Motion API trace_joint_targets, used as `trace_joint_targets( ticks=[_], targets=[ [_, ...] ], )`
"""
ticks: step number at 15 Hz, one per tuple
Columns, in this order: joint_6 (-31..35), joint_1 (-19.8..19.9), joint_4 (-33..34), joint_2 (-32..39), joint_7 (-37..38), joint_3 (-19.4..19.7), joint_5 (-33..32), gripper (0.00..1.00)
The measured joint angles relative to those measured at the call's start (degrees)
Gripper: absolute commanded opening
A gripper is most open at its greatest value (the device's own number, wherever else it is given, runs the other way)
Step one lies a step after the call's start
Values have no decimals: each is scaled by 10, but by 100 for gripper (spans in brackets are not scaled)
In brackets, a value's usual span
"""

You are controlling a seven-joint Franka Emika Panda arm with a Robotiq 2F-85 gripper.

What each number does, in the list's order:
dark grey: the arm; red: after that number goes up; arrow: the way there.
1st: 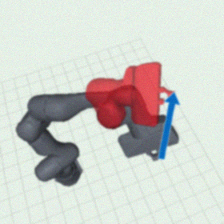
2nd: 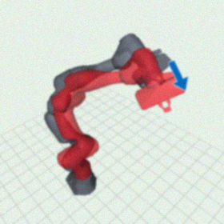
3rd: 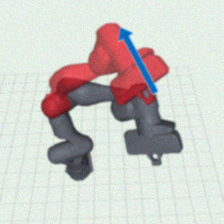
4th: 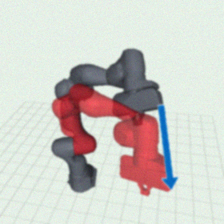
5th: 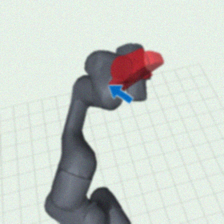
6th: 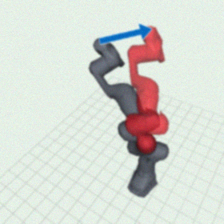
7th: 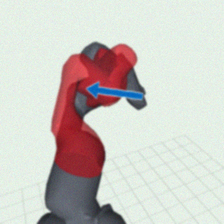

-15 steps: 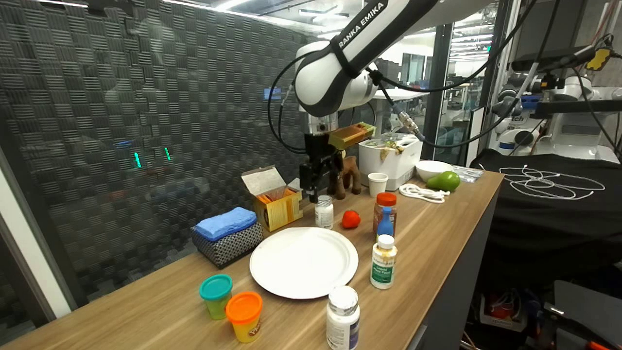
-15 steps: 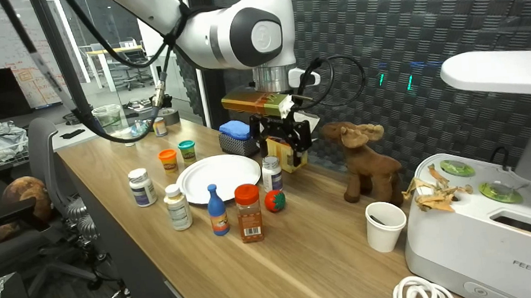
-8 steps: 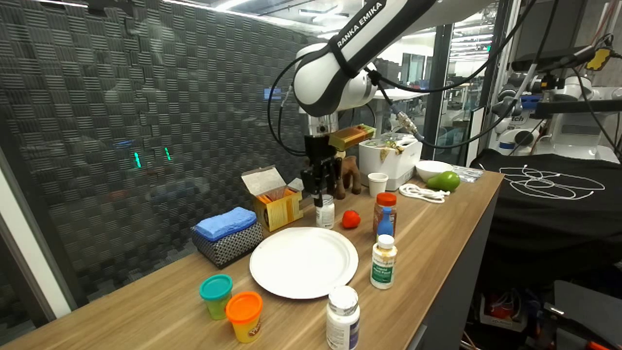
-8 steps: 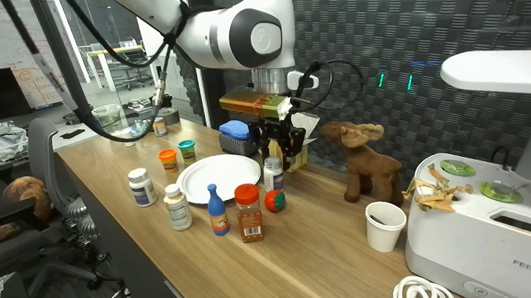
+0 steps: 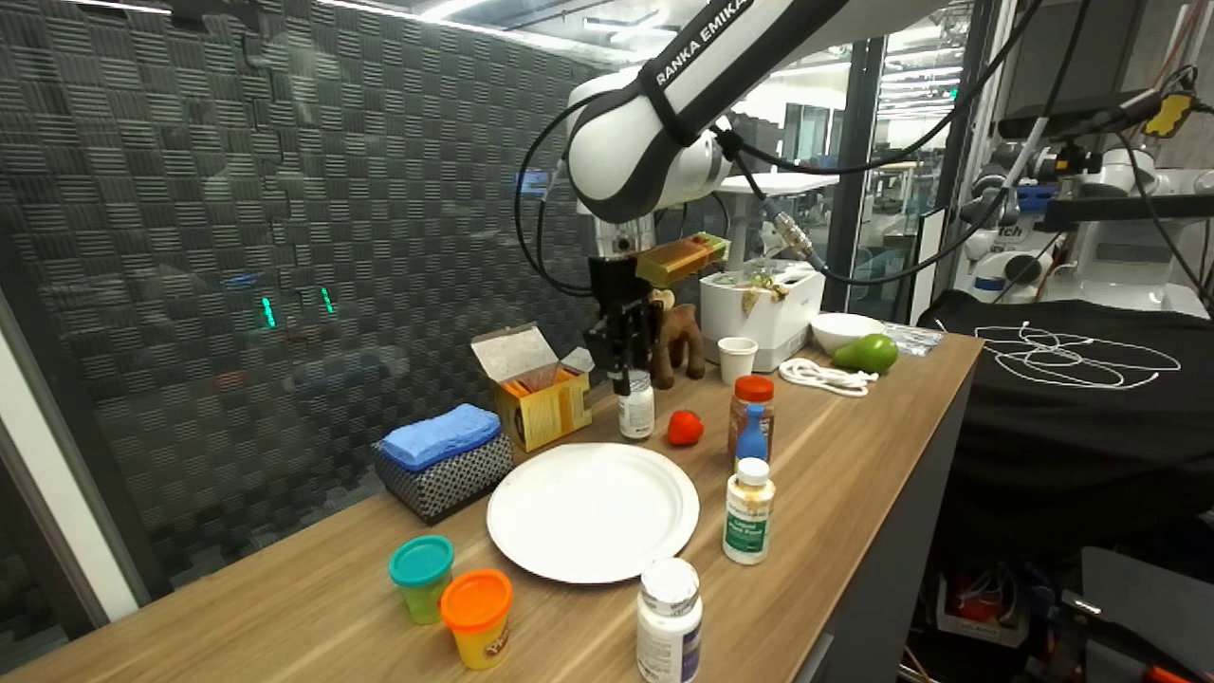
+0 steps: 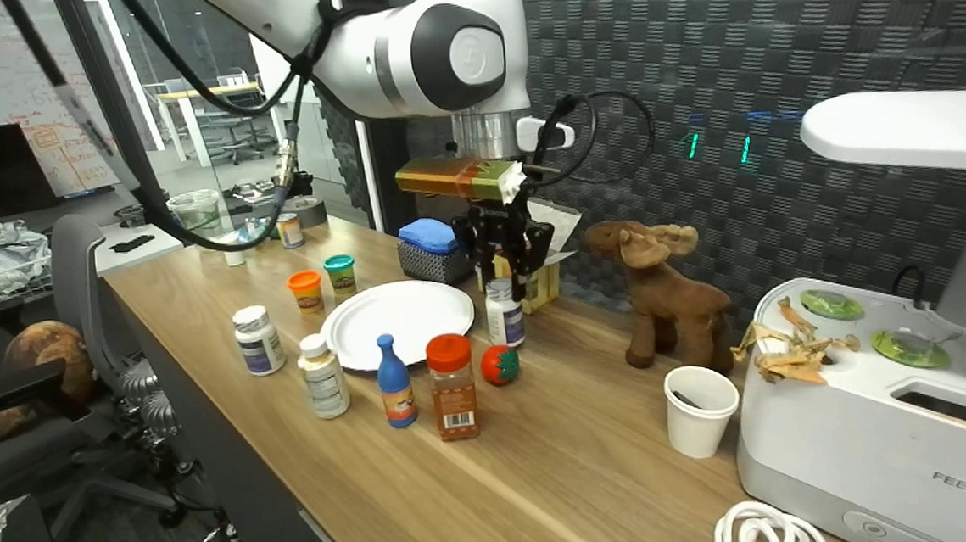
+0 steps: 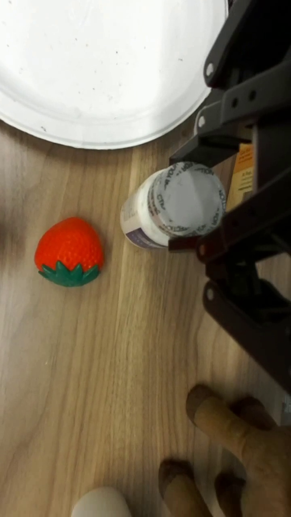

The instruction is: Put the bottles and red plushy on the table onto the plate

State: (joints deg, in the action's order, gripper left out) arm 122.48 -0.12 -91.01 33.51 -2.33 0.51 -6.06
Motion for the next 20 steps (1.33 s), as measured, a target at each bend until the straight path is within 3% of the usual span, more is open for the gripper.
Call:
trace_joint_targets(
  ticks=[4,10,20],
  targets=[
    [-1,-37,0,-20,54,7,-50,19],
    [-13,-84,-1,-21,71,-8,-50,19],
    [-11,-85,1,9,70,-26,-18,22]
  ],
)
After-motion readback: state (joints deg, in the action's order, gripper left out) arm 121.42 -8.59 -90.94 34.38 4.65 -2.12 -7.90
